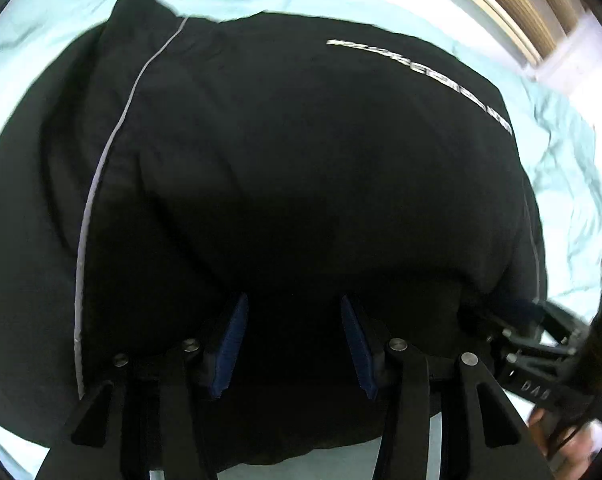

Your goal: Fold large clothes

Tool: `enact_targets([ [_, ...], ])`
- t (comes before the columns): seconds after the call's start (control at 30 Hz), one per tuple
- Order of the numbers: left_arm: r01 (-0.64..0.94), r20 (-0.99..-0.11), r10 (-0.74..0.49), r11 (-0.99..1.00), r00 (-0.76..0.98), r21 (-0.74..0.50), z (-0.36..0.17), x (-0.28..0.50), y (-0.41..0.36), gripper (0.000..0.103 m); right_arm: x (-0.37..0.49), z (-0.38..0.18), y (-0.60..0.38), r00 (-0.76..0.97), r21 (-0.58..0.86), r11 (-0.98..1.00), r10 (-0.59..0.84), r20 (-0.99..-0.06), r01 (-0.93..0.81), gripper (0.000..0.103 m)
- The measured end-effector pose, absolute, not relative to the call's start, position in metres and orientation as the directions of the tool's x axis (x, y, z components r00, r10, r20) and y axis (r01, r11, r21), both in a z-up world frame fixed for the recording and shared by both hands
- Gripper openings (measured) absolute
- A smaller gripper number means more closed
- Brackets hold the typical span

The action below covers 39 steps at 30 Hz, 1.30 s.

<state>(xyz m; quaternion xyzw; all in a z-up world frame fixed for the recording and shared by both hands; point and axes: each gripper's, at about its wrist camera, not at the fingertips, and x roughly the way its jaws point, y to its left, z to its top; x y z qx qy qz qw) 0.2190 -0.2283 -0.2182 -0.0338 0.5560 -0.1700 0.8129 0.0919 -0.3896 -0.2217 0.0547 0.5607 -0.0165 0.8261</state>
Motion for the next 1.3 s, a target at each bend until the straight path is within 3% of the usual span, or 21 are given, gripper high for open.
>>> enact_targets([
  [0.13, 0.269, -0.879, -0.348, 0.925, 0.325, -0.267, -0.19, 0.218, -0.225, 0.05, 0.094, -0.199, -0.401, 0.358, 0.122, 0.988, 0.081, -0.93, 0.094, 0.07],
  [0.33, 0.283, -0.83, -0.344, 0.93, 0.439, -0.236, -0.138, 0.246, -0.23, 0.05, 0.133, -0.136, -0.418, 0.512, 0.149, 0.984, 0.077, -0.856, 0.102, 0.07],
  [0.5, 0.206, -0.883, -0.289, 0.952, 0.37, -0.226, -0.182, 0.289, -0.229, 0.05, 0.197, -0.174, -0.433, 0.463, 0.16, 0.977, 0.077, -0.883, 0.143, 0.071],
  [0.63, 0.152, -0.895, -0.327, 0.944, 0.303, -0.293, -0.217, 0.311, -0.221, 0.05, 0.227, -0.229, -0.44, 0.37, 0.168, 0.972, 0.097, -0.924, 0.164, 0.075],
  [0.73, 0.149, -0.9, -0.321, 0.946, 0.296, -0.288, -0.227, 0.318, -0.222, 0.05, 0.233, -0.239, -0.442, 0.371, 0.167, 0.973, 0.097, -0.923, 0.161, 0.077],
  [1.03, 0.188, -0.895, -0.331, 0.94, 0.299, -0.284, -0.209, 0.313, -0.218, 0.051, 0.238, -0.232, -0.45, 0.38, 0.194, 0.97, 0.127, -0.916, 0.145, 0.078],
  [1.3, 0.182, -0.866, -0.283, 0.957, 0.411, -0.226, -0.149, 0.249, -0.162, 0.051, 0.16, -0.186, -0.496, 0.446, 0.311, 0.932, 0.202, -0.872, 0.187, 0.08],
])
